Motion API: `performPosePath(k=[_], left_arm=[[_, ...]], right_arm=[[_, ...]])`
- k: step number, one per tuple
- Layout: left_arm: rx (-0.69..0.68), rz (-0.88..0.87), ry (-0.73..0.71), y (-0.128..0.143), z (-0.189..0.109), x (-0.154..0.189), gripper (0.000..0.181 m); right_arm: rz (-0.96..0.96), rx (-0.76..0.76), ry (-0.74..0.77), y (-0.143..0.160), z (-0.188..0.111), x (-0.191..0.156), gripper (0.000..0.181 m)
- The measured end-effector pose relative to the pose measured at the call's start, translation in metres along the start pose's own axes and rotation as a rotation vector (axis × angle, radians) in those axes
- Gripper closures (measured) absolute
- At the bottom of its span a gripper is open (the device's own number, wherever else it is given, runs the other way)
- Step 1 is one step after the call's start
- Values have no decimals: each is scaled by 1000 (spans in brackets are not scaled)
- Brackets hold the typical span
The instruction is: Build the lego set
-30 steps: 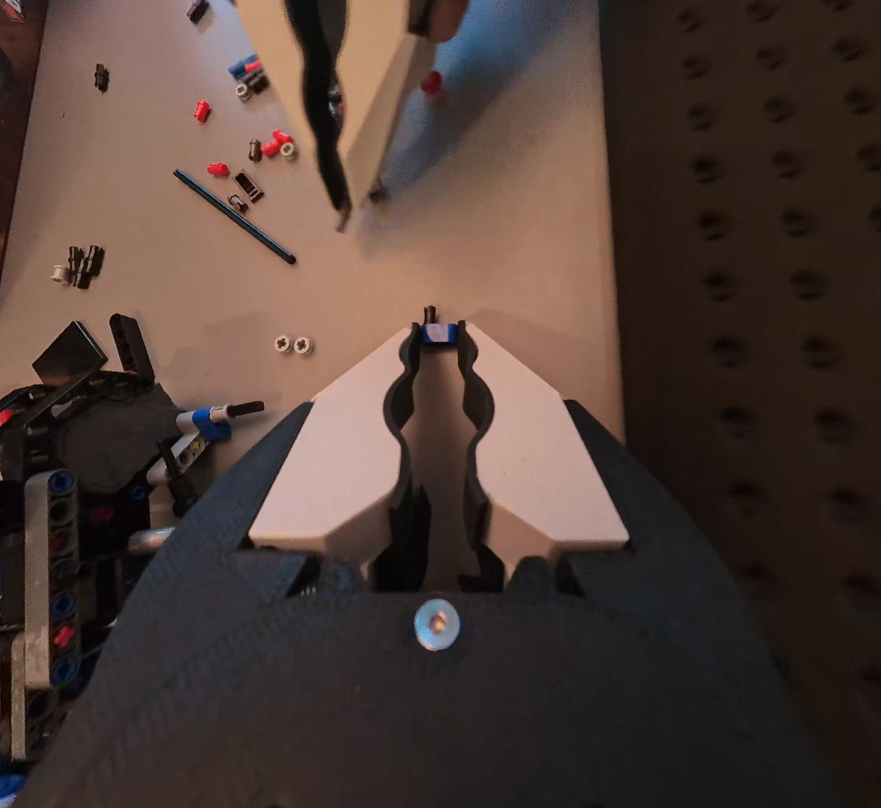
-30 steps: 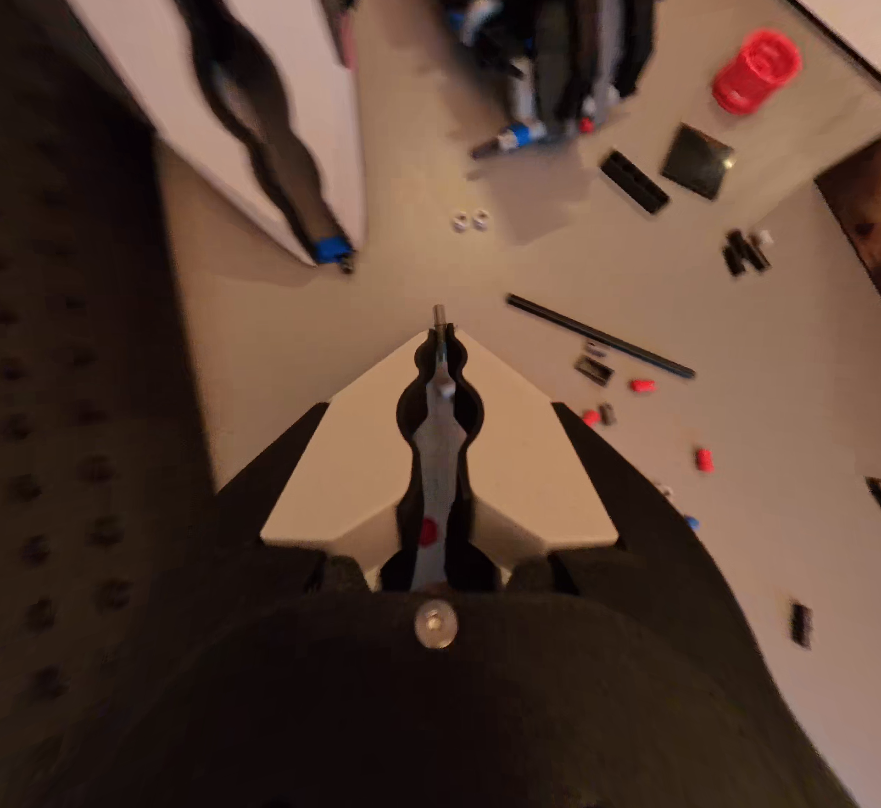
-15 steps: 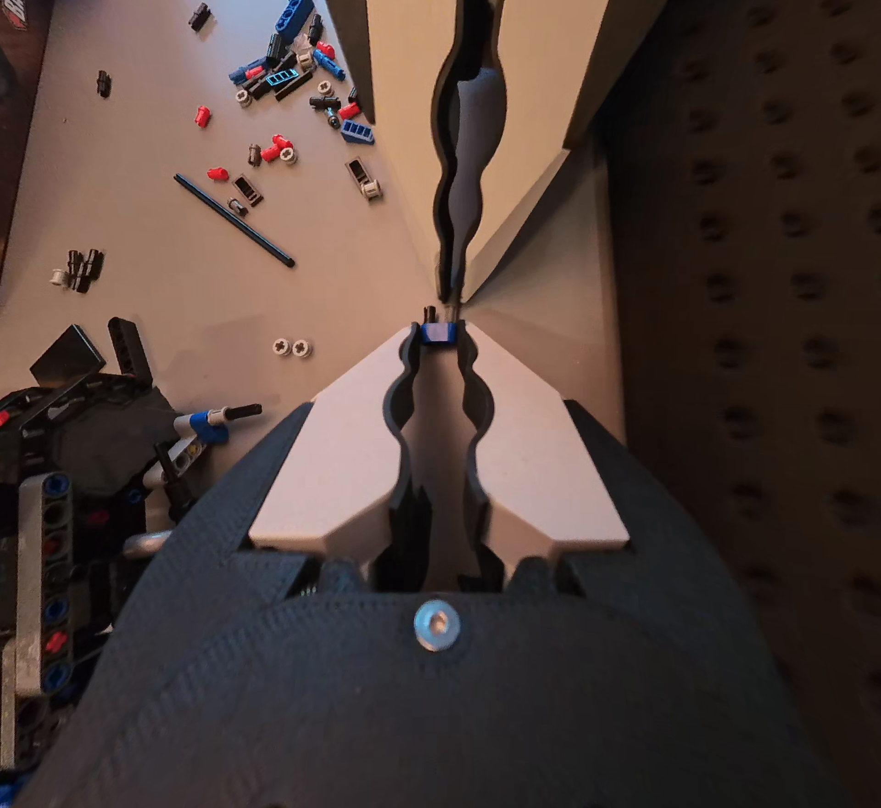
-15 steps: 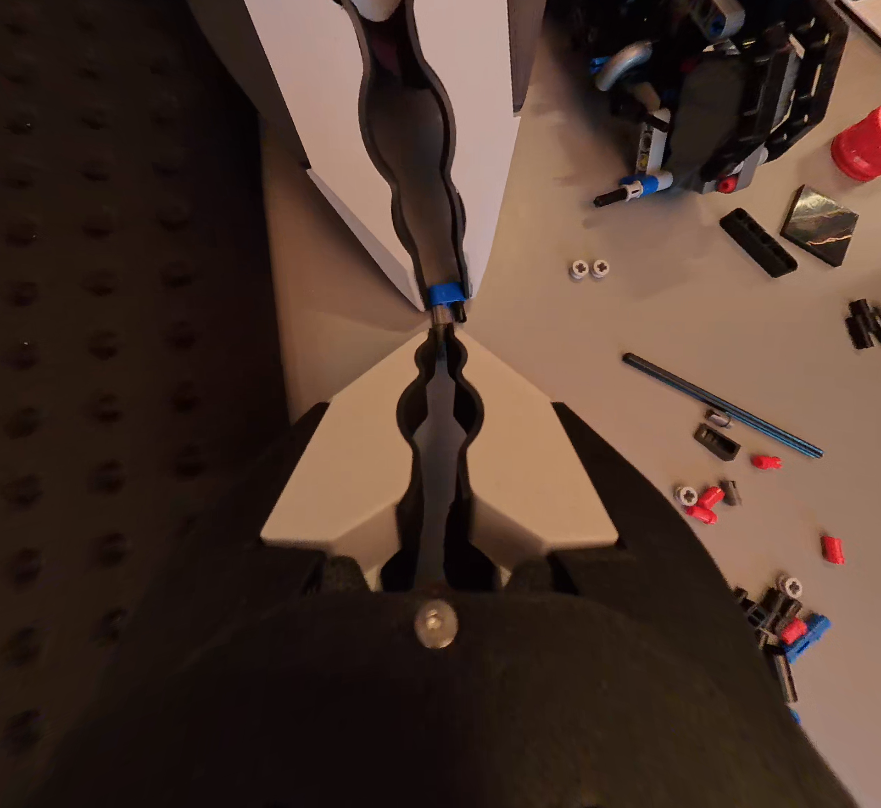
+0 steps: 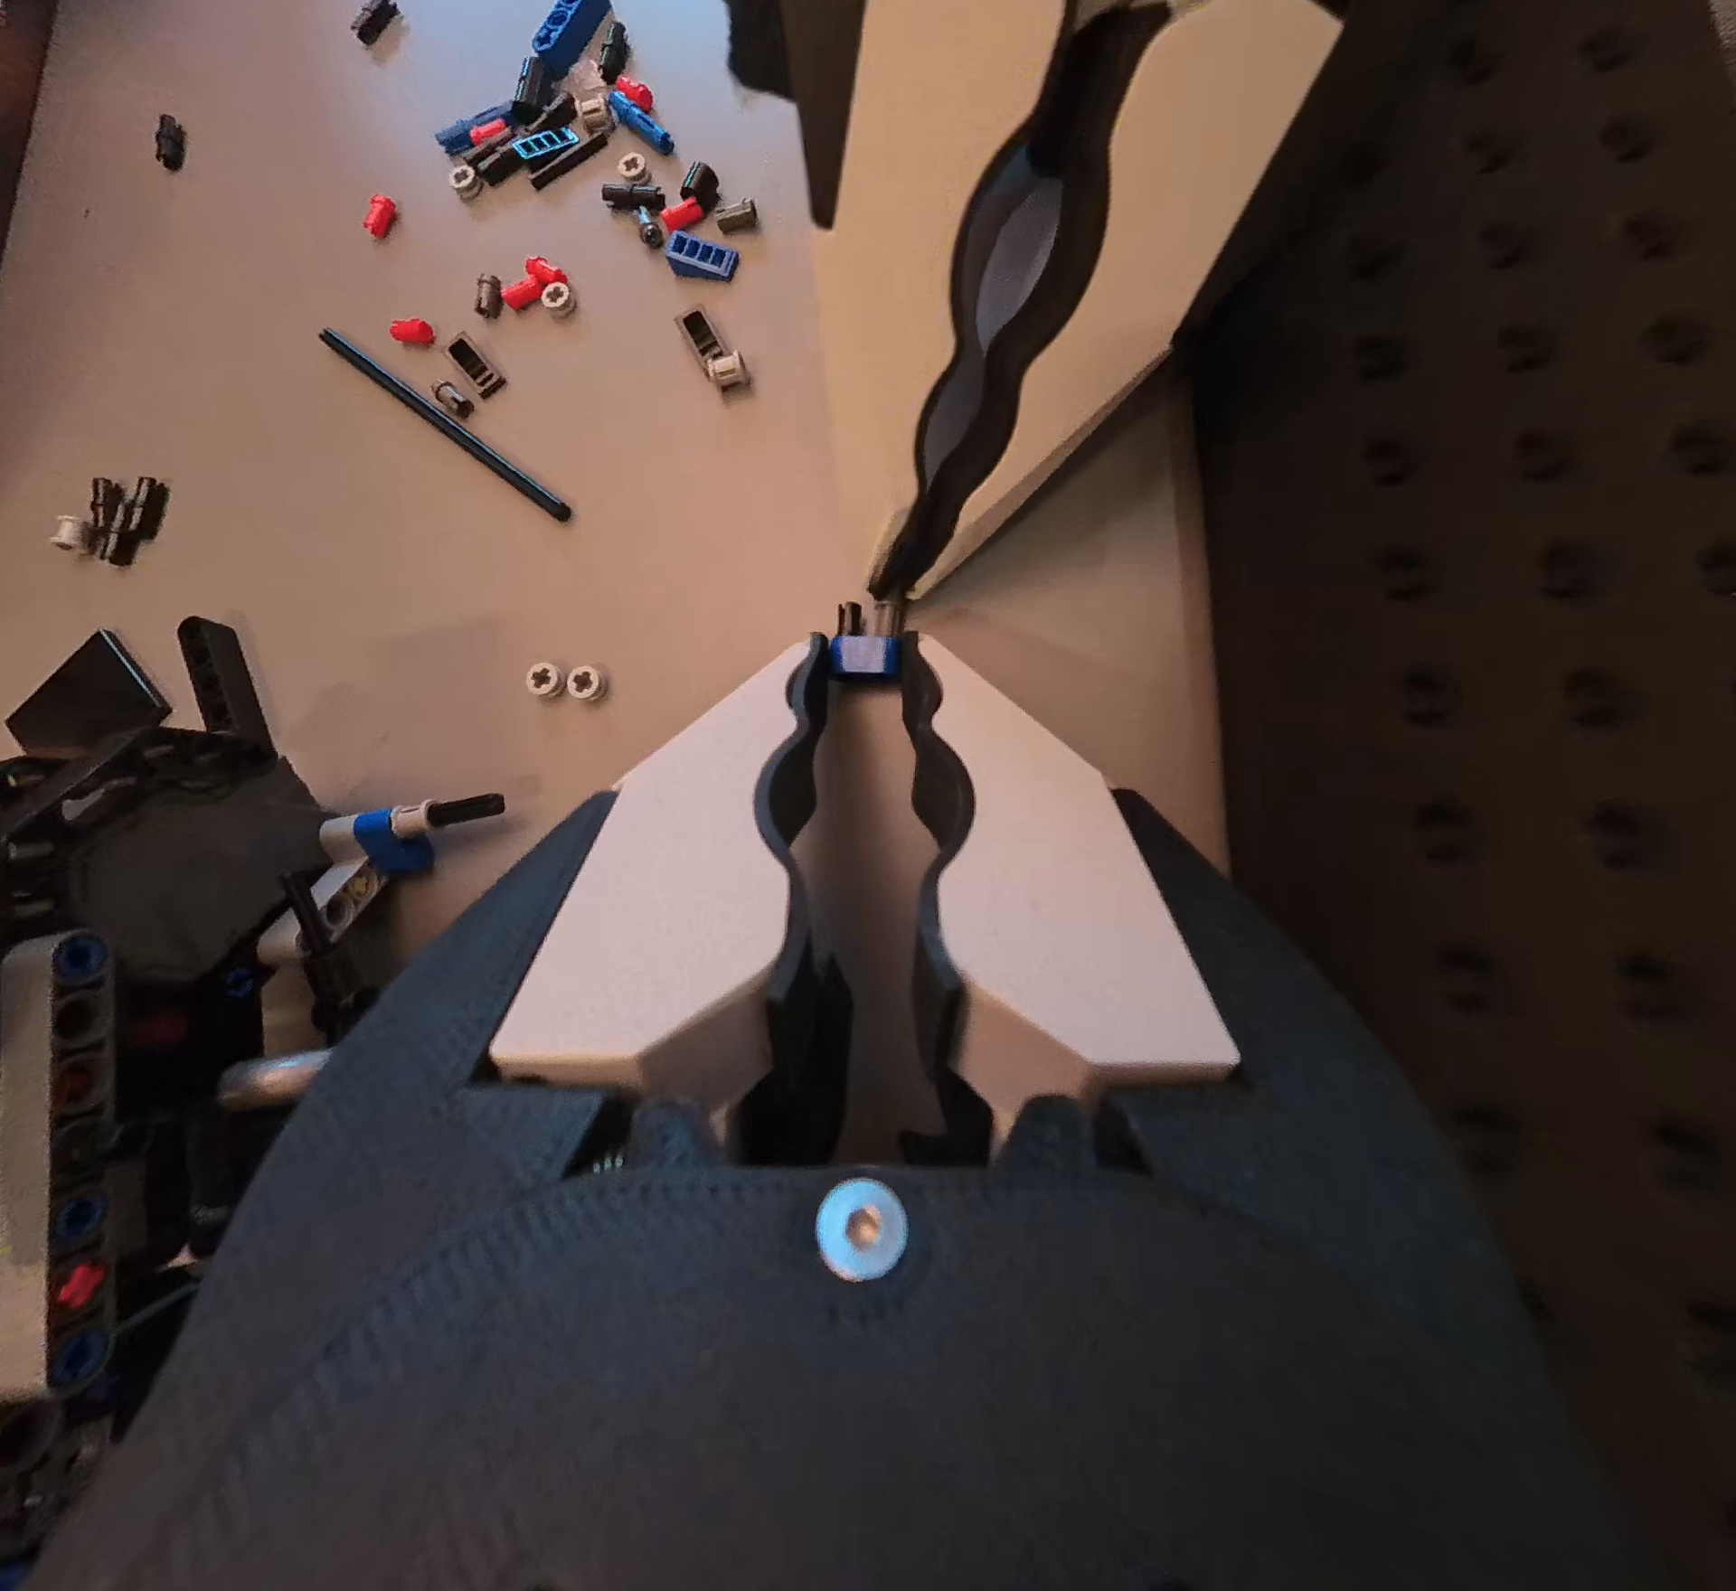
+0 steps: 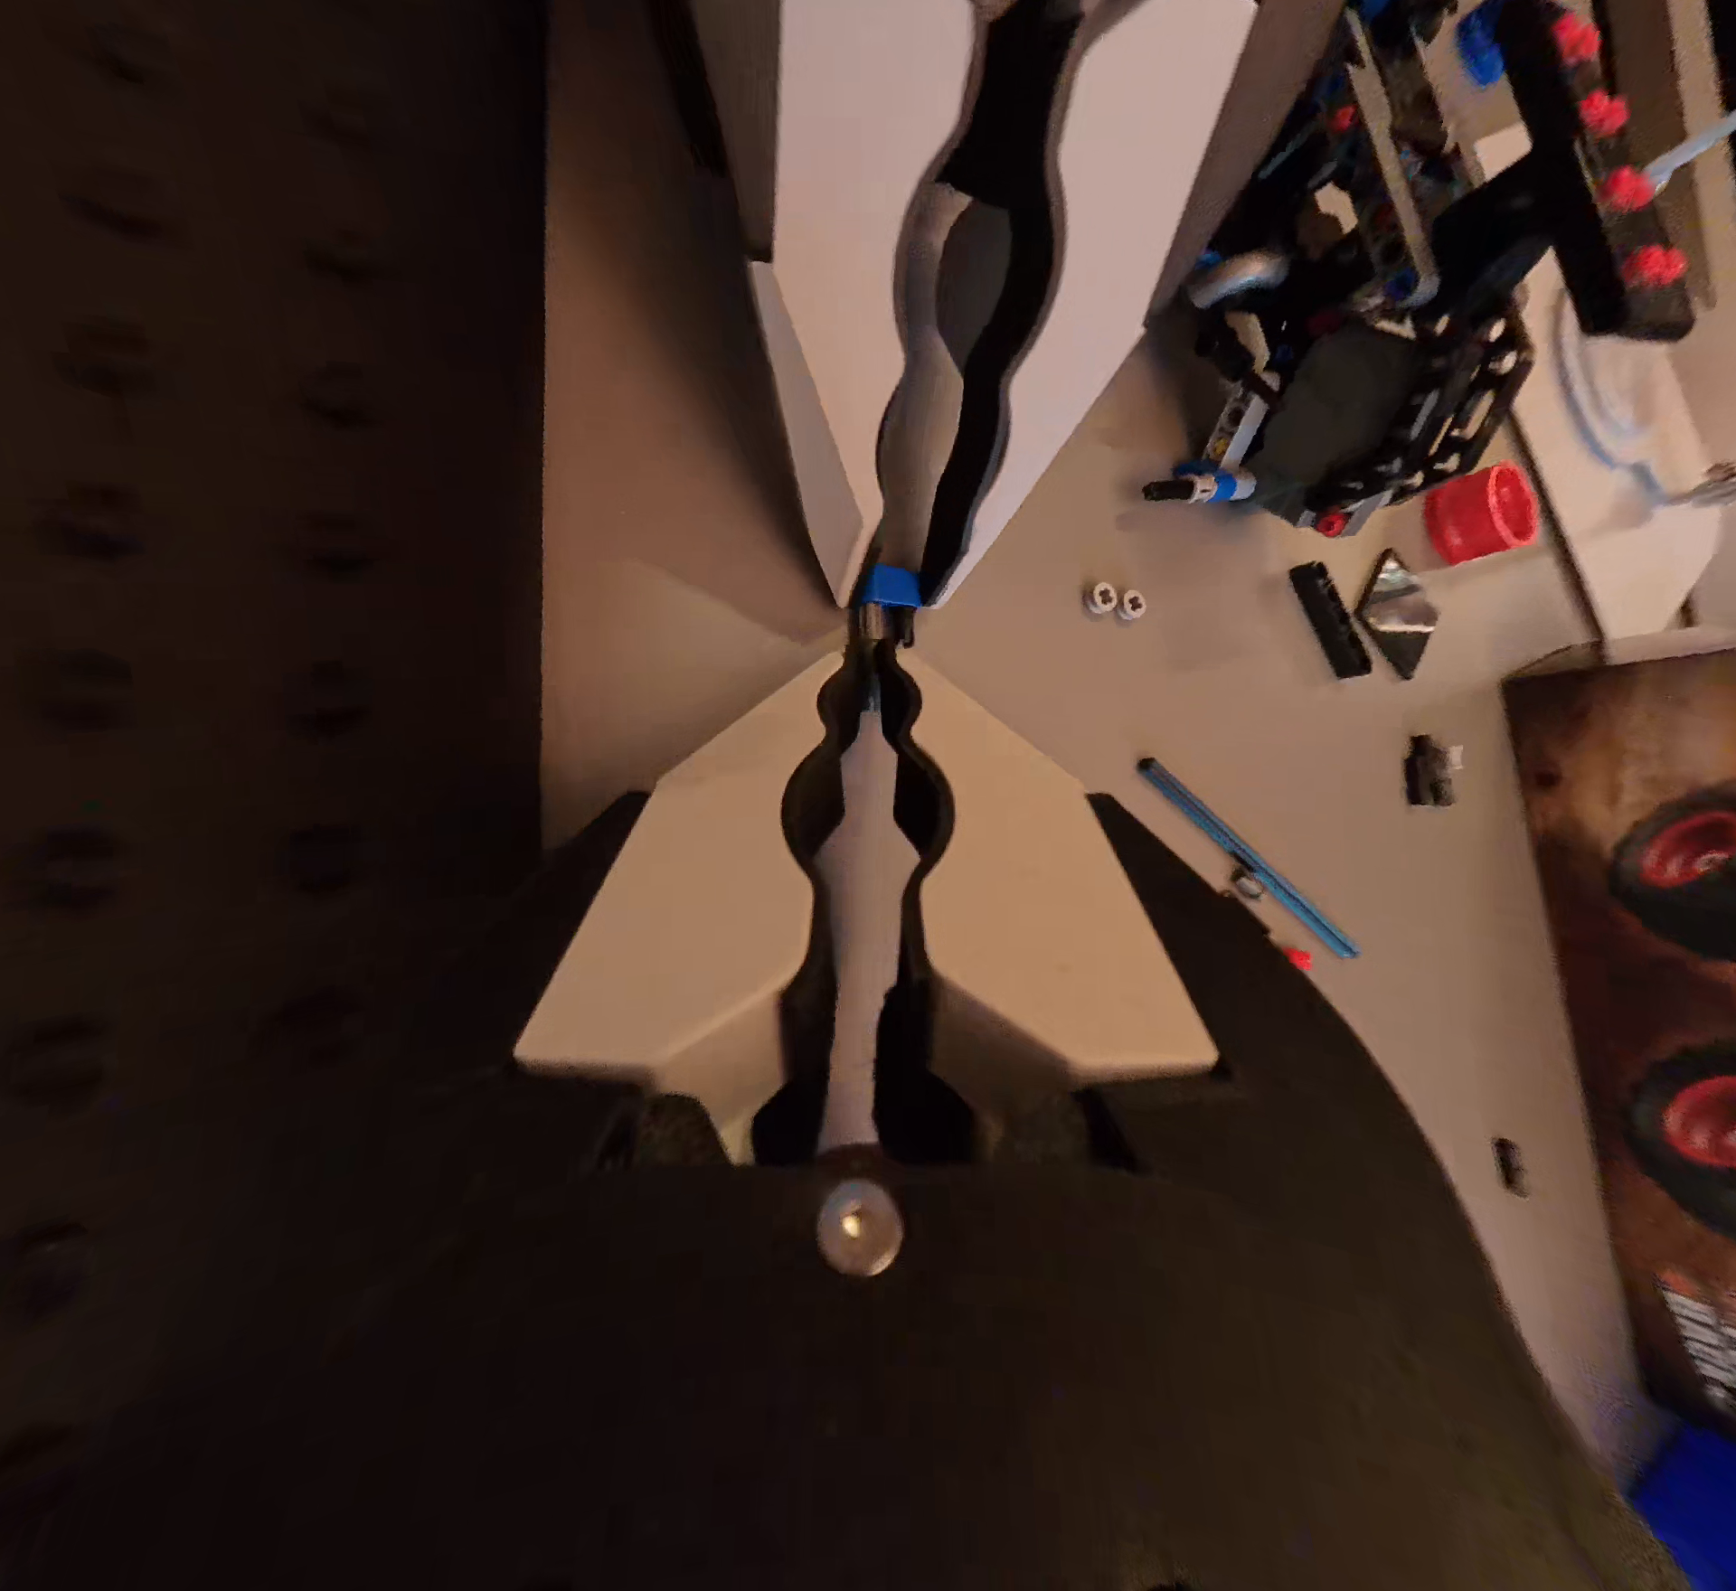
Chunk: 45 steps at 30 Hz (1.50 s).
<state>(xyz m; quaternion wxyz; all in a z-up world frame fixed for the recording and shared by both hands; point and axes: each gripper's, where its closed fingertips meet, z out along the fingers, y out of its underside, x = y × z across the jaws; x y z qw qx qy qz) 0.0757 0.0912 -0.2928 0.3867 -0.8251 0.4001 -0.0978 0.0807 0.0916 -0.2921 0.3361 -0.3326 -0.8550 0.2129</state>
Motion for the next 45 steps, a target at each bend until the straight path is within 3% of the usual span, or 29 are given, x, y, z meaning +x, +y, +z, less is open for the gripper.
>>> performPosePath(k=[8,25,45], left_arm=[[3,-30,28,0,0,0,167],[0,-198,13,0,0,-3,168],[-7,-104,-6,-1,1,1,167]], right_arm=[[-214,-53,129,-1,1,2,181],[-228,-131,232,1,2,7,180],[171,28,-63,3,-3,2,174]])
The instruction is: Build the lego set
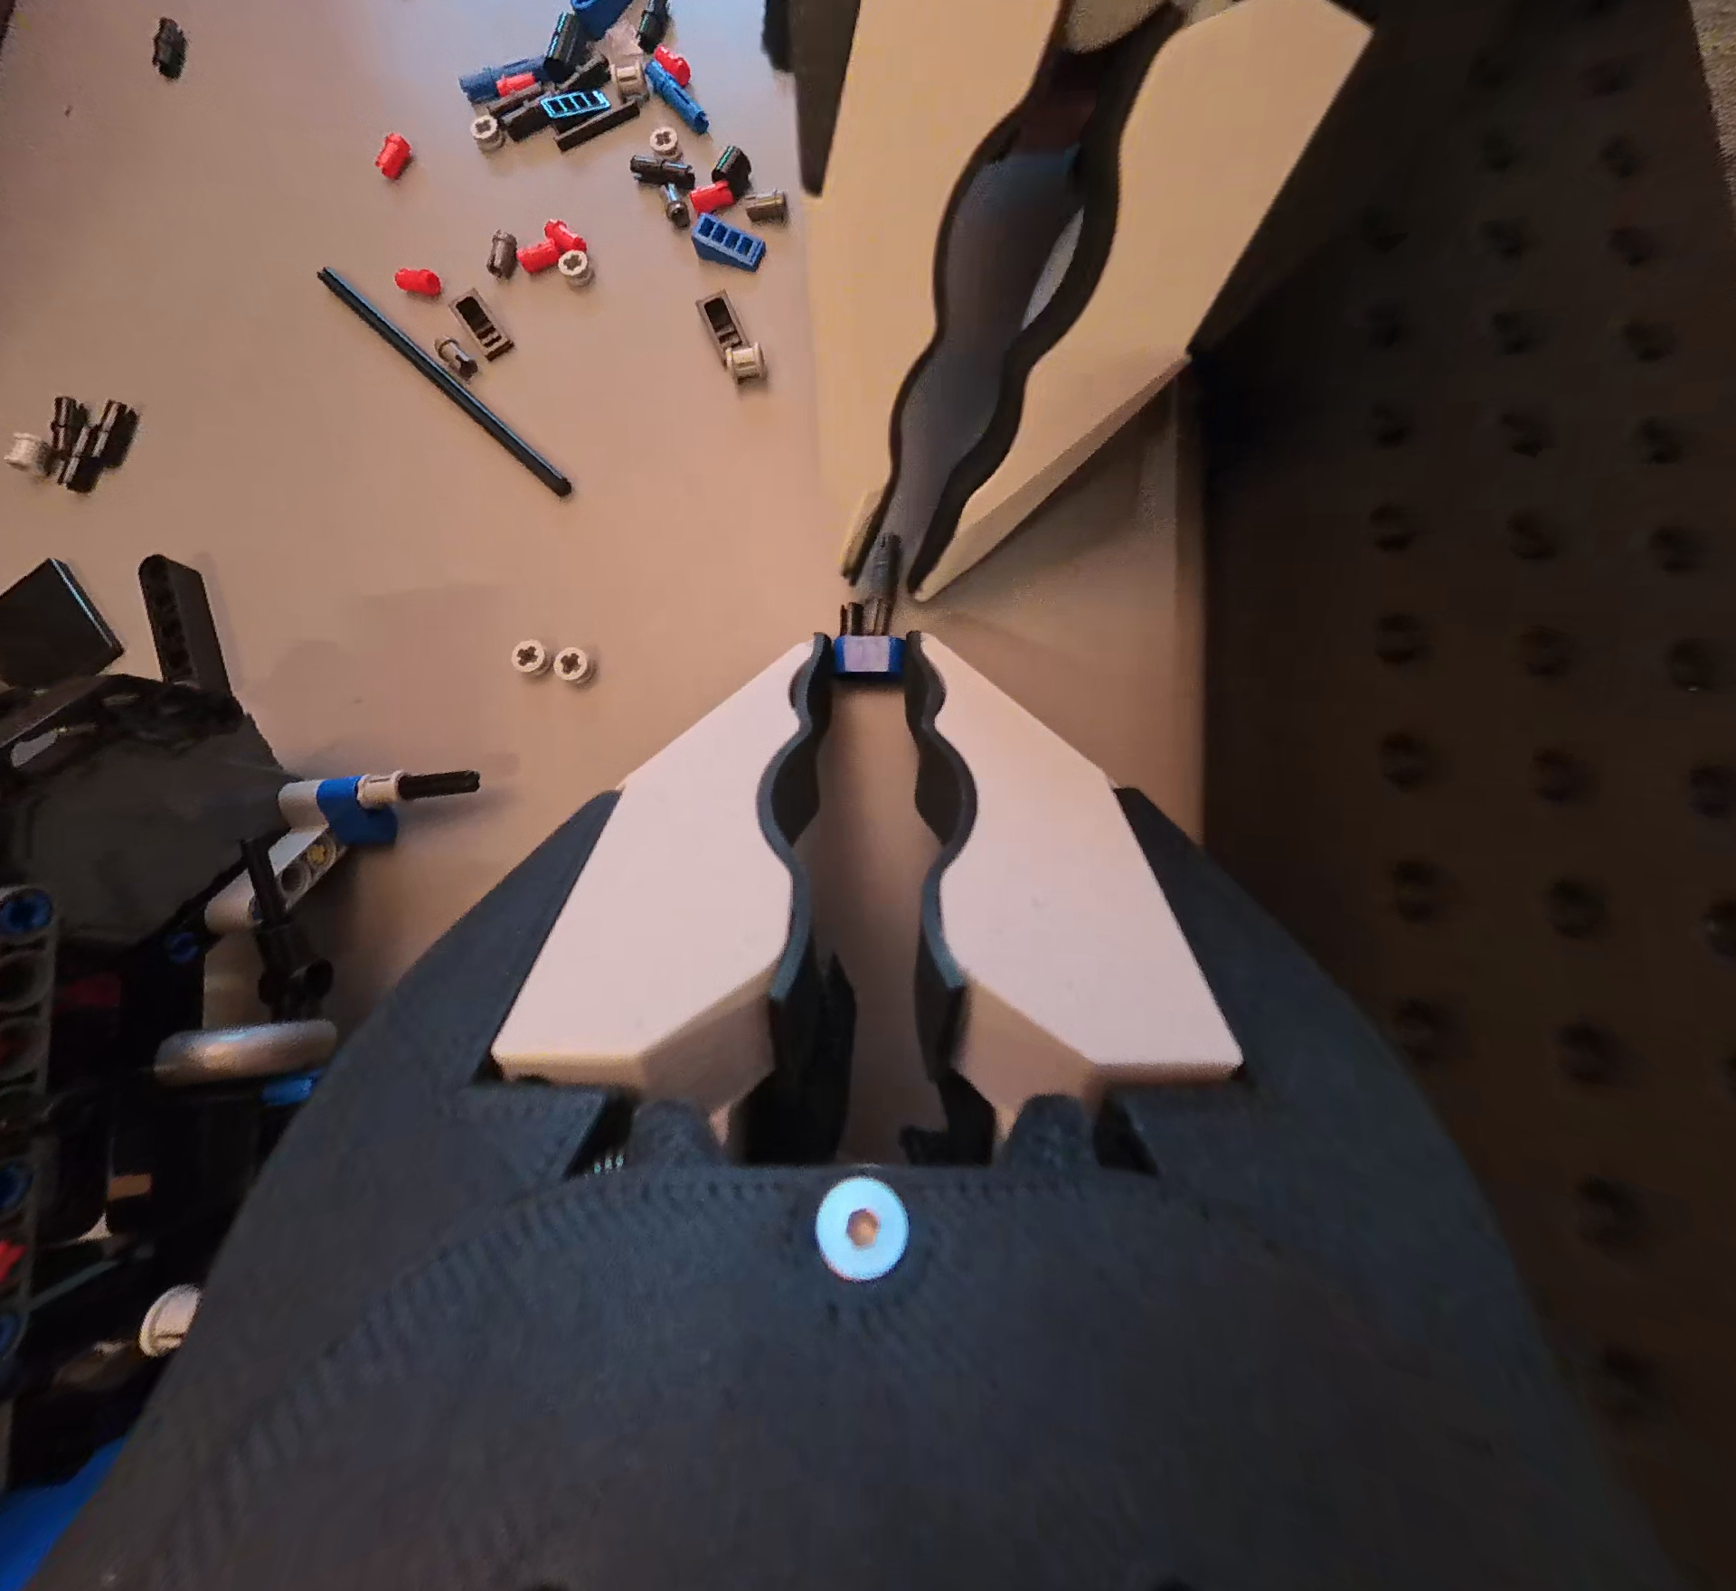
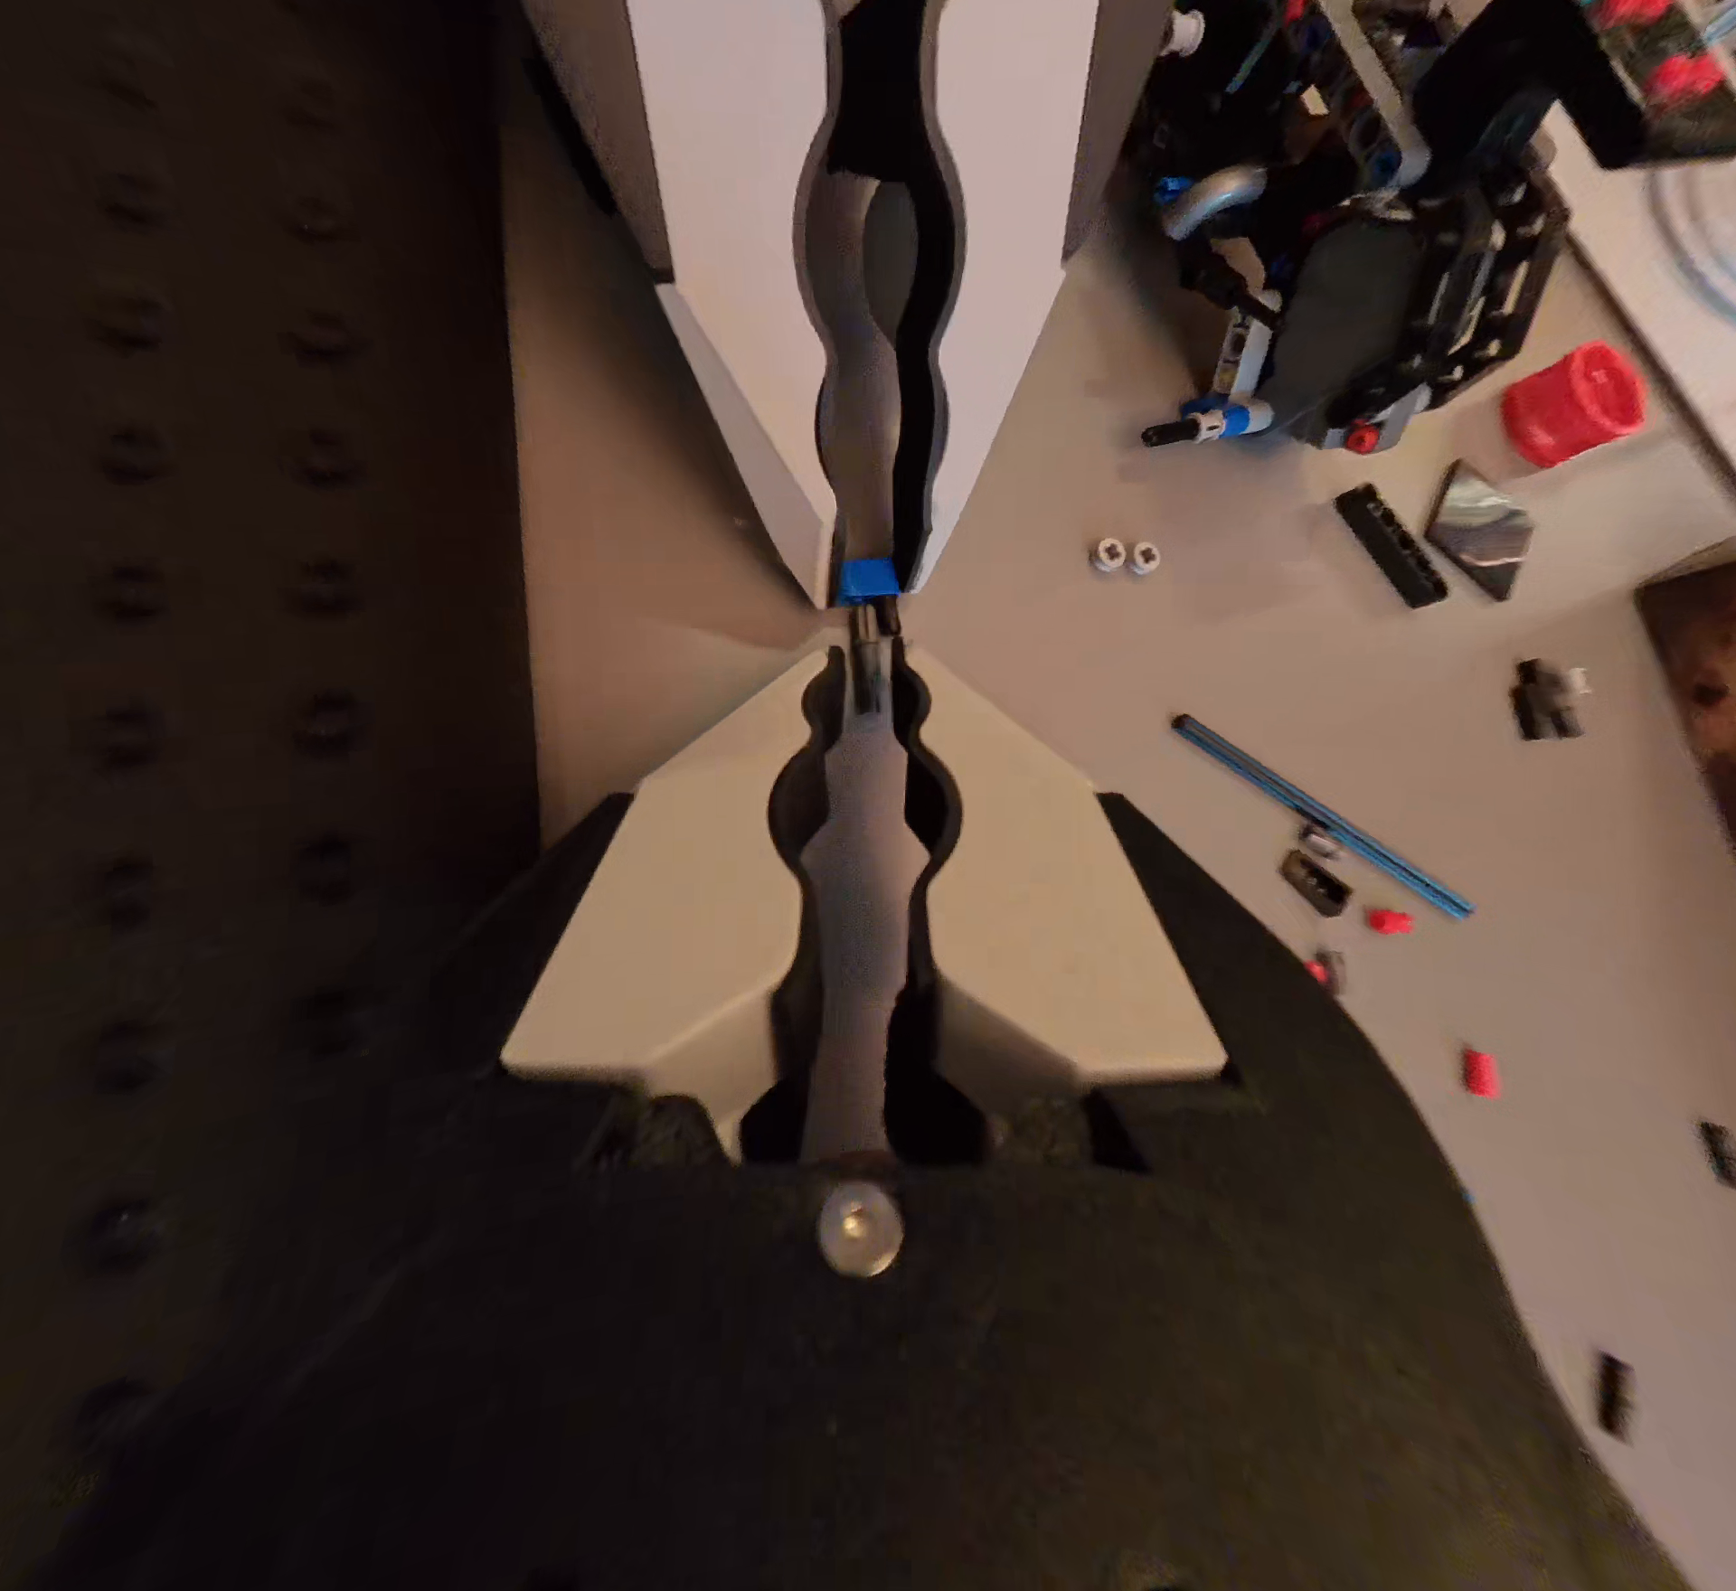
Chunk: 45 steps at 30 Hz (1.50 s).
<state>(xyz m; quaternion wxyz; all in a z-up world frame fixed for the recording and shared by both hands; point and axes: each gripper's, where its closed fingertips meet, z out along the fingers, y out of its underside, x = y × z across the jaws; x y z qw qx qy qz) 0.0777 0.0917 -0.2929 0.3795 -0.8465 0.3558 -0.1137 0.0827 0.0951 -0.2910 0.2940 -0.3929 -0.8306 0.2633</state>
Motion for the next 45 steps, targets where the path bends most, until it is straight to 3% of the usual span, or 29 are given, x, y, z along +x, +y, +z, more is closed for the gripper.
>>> performPosePath(k=[12,33,45], left_arm=[[-3,59,-27,0,0,0,167],[16,445,-209,-3,-2,1,167],[48,497,-223,-3,-3,1,167]], right_arm=[[170,31,-124,0,1,-3,180],[367,40,-347,-1,0,-5,180],[408,49,-399,-2,-1,-5,180]])
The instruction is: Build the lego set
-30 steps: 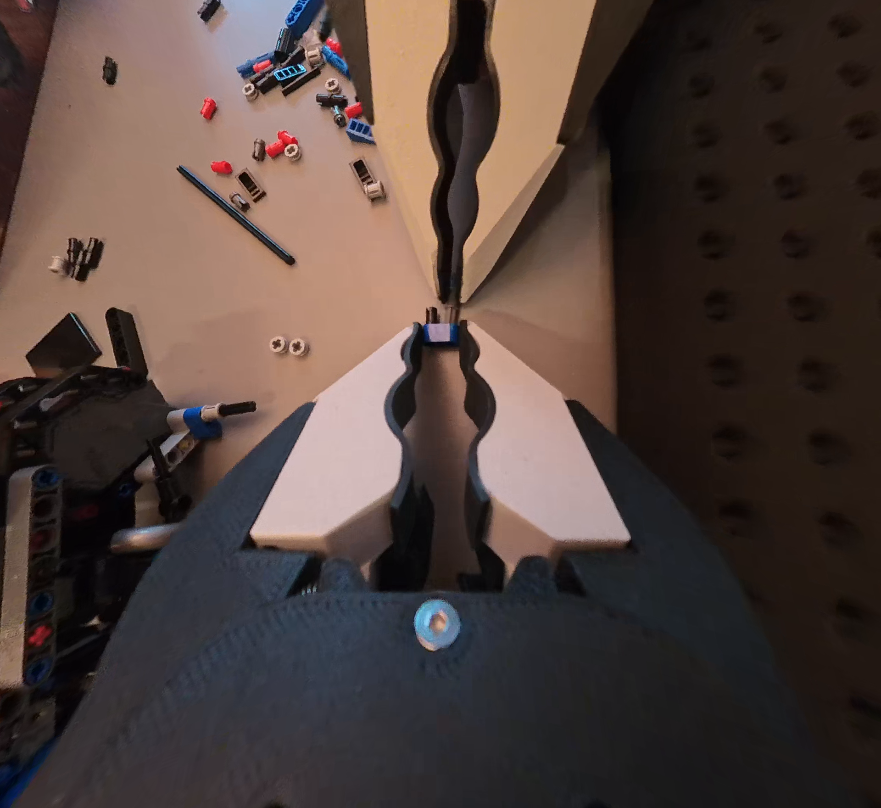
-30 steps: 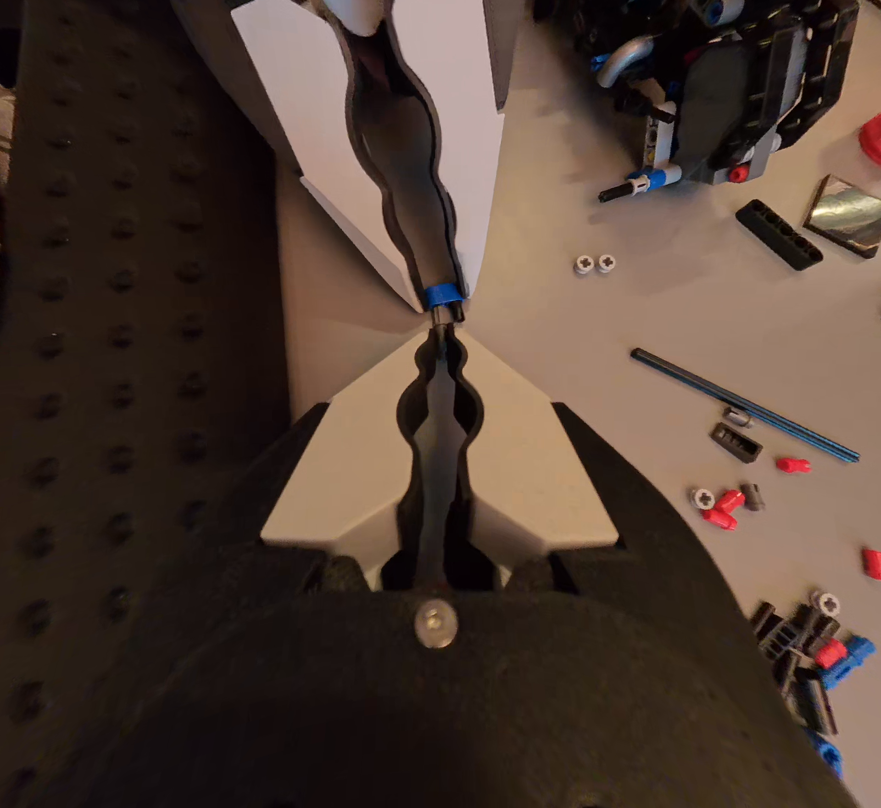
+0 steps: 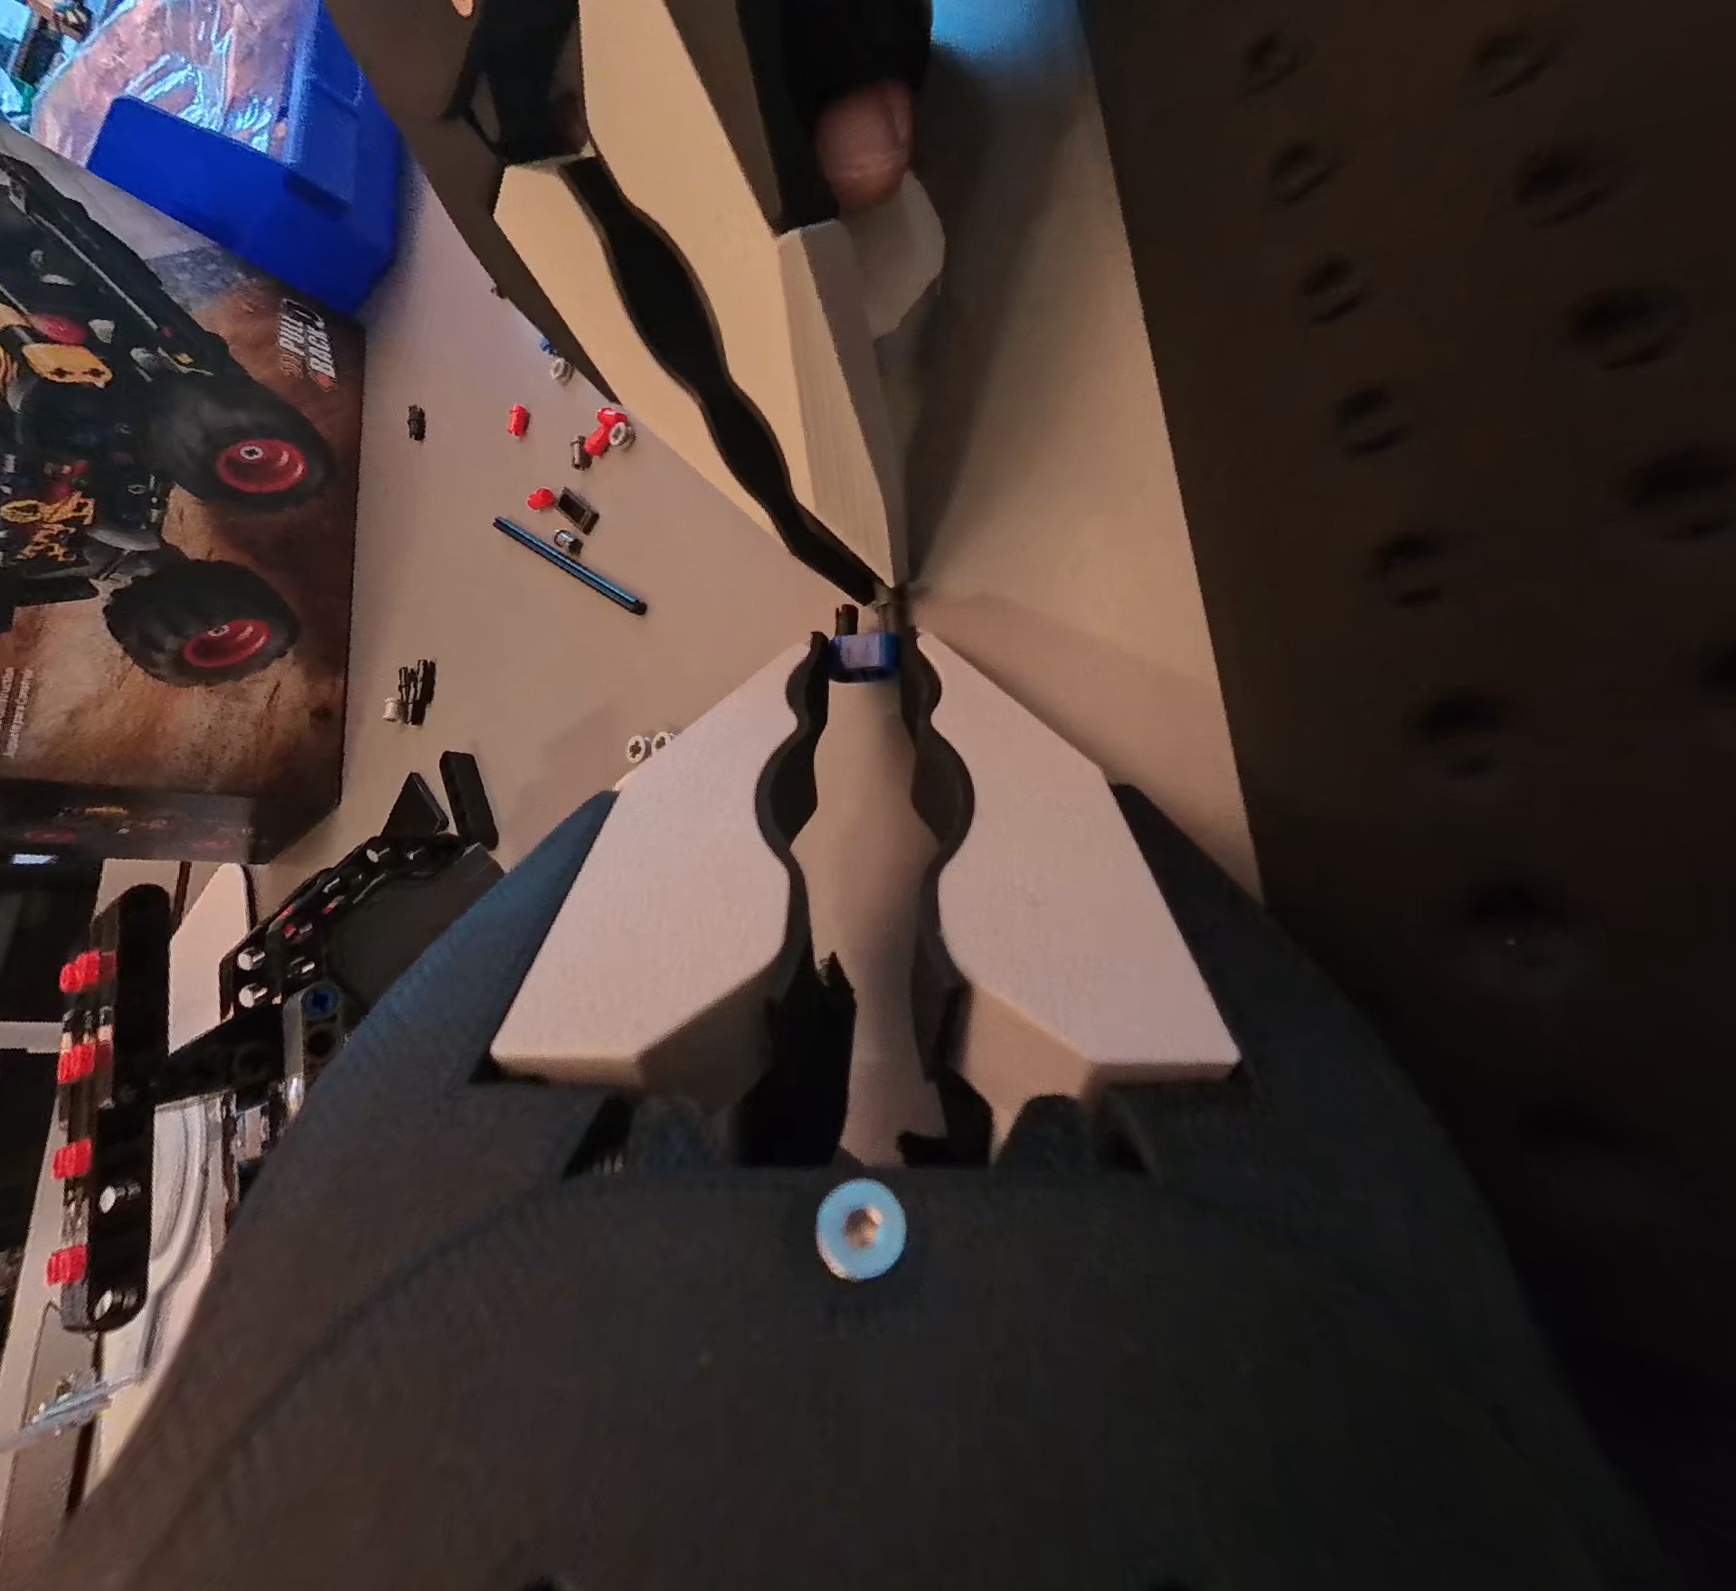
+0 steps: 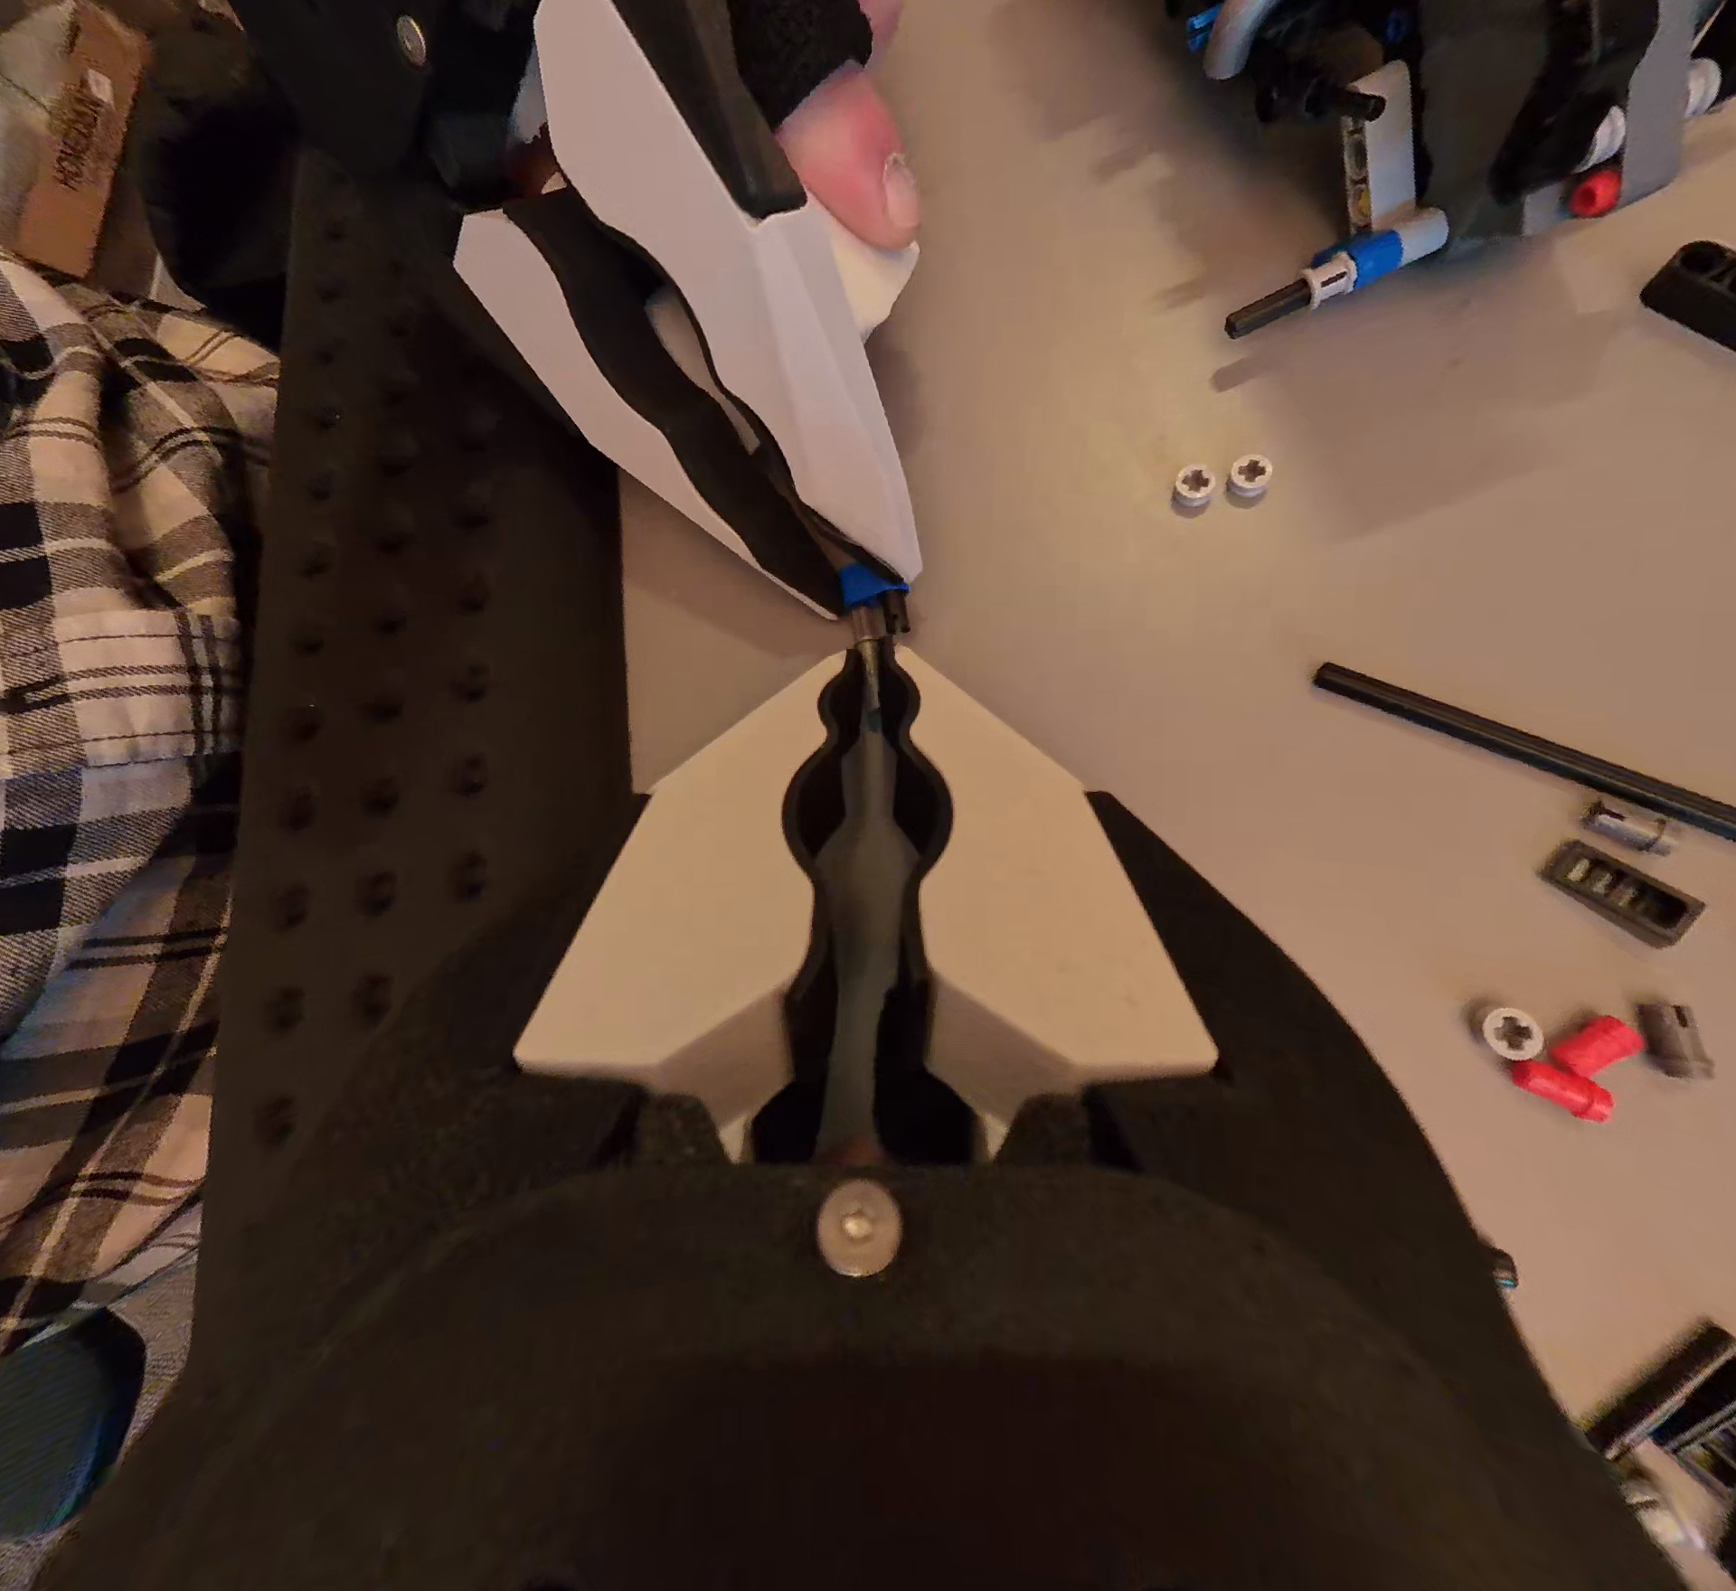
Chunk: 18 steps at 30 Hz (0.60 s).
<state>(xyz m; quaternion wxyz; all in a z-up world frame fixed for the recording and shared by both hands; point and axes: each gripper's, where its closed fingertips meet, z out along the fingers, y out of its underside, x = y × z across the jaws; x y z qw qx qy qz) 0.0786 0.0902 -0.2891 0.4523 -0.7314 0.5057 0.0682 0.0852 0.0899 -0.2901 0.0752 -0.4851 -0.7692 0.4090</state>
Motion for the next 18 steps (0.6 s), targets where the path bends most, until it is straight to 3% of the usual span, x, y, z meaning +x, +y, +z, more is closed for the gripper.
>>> performPosePath(k=[18], left_arm=[[-7,69,-42,1,-2,1,167]], right_arm=[[80,8,-41,-3,2,-1,180]])
